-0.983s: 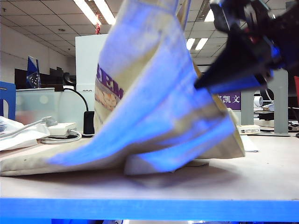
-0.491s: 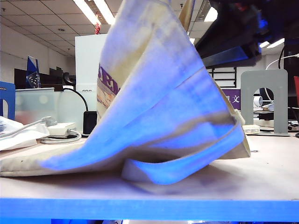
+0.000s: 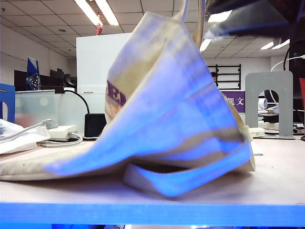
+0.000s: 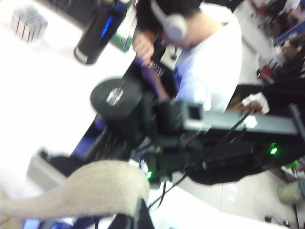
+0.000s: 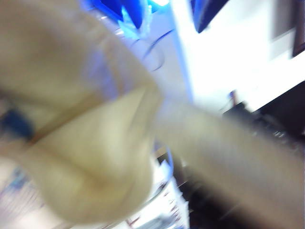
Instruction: Take the glasses case out of the canvas bag and put it on the table.
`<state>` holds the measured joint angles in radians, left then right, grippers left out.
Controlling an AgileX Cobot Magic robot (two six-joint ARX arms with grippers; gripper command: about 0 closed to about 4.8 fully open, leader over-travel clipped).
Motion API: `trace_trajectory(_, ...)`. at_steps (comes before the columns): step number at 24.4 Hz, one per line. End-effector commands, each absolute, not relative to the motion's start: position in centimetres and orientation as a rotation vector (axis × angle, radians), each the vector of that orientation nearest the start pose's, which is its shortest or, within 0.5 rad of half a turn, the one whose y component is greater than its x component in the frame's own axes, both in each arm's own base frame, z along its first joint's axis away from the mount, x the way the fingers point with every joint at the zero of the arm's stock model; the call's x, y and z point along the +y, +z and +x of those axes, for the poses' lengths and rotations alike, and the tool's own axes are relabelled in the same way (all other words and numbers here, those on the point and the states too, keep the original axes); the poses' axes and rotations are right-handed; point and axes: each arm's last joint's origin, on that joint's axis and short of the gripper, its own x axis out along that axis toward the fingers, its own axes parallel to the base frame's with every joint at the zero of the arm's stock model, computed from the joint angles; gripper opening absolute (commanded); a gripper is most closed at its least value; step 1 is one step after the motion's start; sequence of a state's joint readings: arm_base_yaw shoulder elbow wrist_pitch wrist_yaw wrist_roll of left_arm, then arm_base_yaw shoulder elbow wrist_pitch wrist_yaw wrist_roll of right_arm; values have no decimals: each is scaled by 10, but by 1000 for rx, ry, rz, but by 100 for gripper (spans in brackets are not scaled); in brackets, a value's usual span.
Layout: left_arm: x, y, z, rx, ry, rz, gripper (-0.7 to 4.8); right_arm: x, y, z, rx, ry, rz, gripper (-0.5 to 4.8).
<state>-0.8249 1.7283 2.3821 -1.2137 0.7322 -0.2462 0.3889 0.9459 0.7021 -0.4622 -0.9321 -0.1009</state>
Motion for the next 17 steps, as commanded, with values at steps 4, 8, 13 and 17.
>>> trace_trajectory(4,-238,520,175,783,-1538,-187,-6,104,239,155,692,1439,141,139)
trace_trajectory(8,-245,519,158,845,-1663,-180,-6,118,241,167,608,1506,158,139)
trace_trajectory(13,-248,518,138,920,-1772,-158,-6,122,241,178,600,1556,236,140)
trace_trajectory(17,-242,517,133,954,-1763,-147,-6,102,244,187,570,1521,285,150)
